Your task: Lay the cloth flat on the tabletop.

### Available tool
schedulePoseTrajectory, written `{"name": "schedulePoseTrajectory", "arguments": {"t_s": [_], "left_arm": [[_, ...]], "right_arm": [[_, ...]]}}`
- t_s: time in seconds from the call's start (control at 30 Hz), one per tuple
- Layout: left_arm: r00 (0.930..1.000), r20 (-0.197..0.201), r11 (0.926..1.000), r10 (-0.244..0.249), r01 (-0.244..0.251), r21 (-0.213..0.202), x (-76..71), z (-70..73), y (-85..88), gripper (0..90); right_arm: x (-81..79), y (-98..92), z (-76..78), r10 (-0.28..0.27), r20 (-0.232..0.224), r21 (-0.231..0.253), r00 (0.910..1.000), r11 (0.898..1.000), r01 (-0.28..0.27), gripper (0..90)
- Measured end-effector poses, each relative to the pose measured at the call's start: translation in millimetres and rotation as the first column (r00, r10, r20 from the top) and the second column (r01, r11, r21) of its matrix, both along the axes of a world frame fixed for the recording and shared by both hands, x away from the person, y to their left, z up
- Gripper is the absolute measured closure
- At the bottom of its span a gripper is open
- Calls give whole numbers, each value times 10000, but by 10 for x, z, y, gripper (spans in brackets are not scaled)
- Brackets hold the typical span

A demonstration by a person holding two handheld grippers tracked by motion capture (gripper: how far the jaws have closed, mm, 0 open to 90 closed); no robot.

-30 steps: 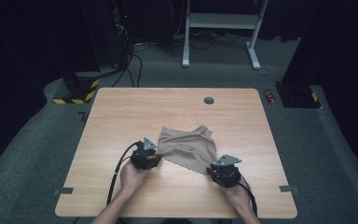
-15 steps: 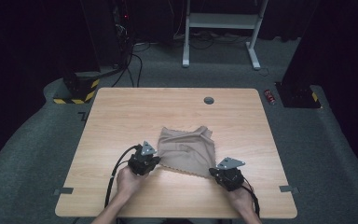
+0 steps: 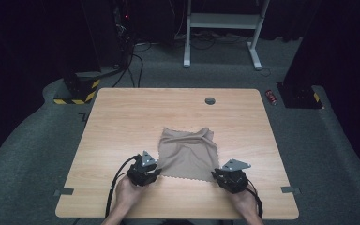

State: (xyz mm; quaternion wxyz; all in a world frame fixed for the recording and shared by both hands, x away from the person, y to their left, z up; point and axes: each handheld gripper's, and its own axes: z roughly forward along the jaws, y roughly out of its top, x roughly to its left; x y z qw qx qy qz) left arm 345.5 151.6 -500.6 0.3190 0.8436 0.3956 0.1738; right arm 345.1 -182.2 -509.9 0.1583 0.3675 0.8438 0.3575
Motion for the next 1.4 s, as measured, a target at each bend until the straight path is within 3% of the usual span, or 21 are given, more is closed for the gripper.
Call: {"name": "schedulePoseTrajectory", "arguments": {"t_s": [0.13, 0.27, 0.33, 0.47, 0.63, 0.87, 1.03, 1.17, 1.3, 1.4], "left_arm": [[9997, -238, 9994, 76, -84, -340, 33, -40, 5, 646], [9989, -435, 9992, -154, 138, -386, 19, -91, 4, 717], [9986, -438, 9988, -285, 268, -408, -5, -113, 2, 812], [9982, -386, 9987, -467, 458, -245, -20, -84, -8, 869], [9963, -457, 9956, -733, 704, -620, -116, -5, -6, 874], [9920, -720, 9938, -1041, 1009, -469, -270, 28, 15, 855], [9950, -655, 9960, -748, 714, -530, -273, 15, 36, 788], [9994, -221, 9973, -280, 264, -680, -199, 38, 22, 610], [9982, -278, 9901, 526, -558, -1287, 81, 46, 68, 542], [9936, -213, 9869, 1112, -1129, -1151, 324, 23, 76, 540]], "right_arm": [[-20, -35, 6, -52, -38, 133, 10000, 9999, 52, 702], [-16, -40, -55, 38, -217, 10, 9998, 10000, -38, 718], [-23, -55, -79, -14, -133, -62, 9999, 10000, 13, 799], [-44, -44, -73, 205, 108, -450, 9997, 9988, -200, 893], [-93, -69, -53, 311, 114, -515, 9995, 9982, -304, 898], [-173, -105, -4, 419, 147, -580, 9990, 9975, -409, 891], [-230, -58, 41, 543, 323, -396, 9980, 9978, -530, 787], [-231, 53, 25, 728, 384, -585, 9966, 9958, -705, 738], [-189, 143, -46, 871, 178, -637, 9960, 9943, -858, 754], [-182, 172, -63, 970, 105, -606, 9952, 9935, -962, 809]]}}
